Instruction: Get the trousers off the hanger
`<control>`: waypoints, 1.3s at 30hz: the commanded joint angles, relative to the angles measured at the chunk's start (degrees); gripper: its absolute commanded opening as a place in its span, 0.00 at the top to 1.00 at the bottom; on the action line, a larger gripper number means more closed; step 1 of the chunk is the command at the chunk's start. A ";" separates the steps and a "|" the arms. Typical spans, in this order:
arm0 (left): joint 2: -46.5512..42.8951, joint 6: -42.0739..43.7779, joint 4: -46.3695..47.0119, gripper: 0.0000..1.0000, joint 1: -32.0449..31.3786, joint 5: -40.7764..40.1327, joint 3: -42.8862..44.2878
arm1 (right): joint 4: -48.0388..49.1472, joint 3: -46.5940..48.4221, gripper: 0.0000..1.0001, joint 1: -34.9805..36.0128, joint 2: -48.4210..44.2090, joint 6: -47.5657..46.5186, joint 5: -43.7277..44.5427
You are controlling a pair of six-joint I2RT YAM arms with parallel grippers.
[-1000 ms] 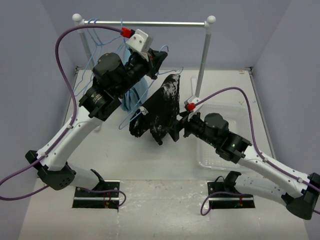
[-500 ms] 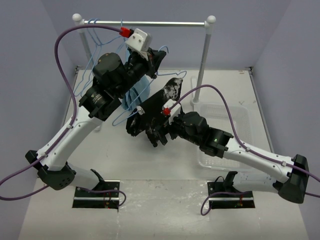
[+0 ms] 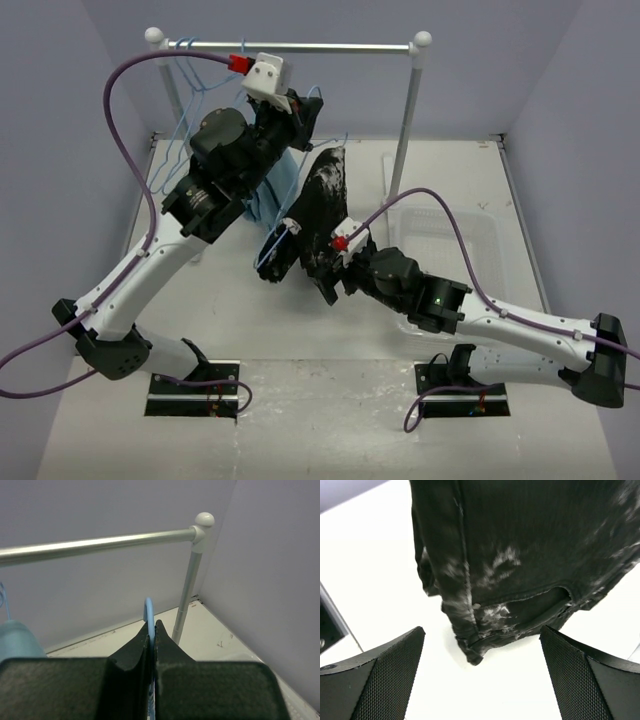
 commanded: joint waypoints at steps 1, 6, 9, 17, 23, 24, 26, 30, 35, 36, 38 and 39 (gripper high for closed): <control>-1.30 -2.69 10.73 1.00 -1.41 -6.90 1.66 | 4.52 0.44 0.01 0.86 -0.95 0.27 4.61; -1.21 -2.17 11.08 1.00 -2.38 -5.71 1.58 | 7.40 1.14 0.01 1.83 2.39 -0.34 10.50; -1.47 -2.26 11.08 1.00 -2.64 -4.65 1.49 | 11.70 2.28 0.01 1.83 6.25 -1.92 16.12; -4.02 -2.96 11.17 1.00 -2.73 -2.01 -0.70 | 29.99 2.63 0.08 1.74 13.38 -10.00 29.66; -6.66 -4.10 11.52 1.00 -2.73 -0.34 -3.17 | 38.87 2.37 0.36 0.86 14.52 -12.30 35.82; -6.83 -4.19 11.61 1.00 -2.73 0.01 -3.95 | 39.23 2.29 0.43 0.51 14.44 -12.21 35.13; -7.45 -4.19 11.78 1.00 -2.73 0.10 -4.49 | 39.59 2.28 0.62 -0.11 14.17 -12.64 33.37; -7.72 -3.05 12.31 1.00 -2.73 2.03 -5.71 | 39.67 3.16 1.00 -0.37 12.86 -15.37 31.78; -7.89 -0.77 13.10 1.00 -2.73 4.14 -8.78 | 41.25 4.83 1.00 -0.81 8.20 -21.78 31.43; -8.06 -0.50 13.27 1.00 -2.73 4.49 -9.84 | 41.52 5.09 1.00 -0.98 7.33 -23.62 30.99; -9.38 -0.24 14.50 1.00 -2.73 5.37 -13.96 | 42.48 6.15 1.00 -1.42 5.22 -25.47 30.03; -9.82 -0.50 15.20 1.00 -2.73 5.20 -15.63 | 42.49 6.76 1.00 -1.51 4.77 -27.22 29.94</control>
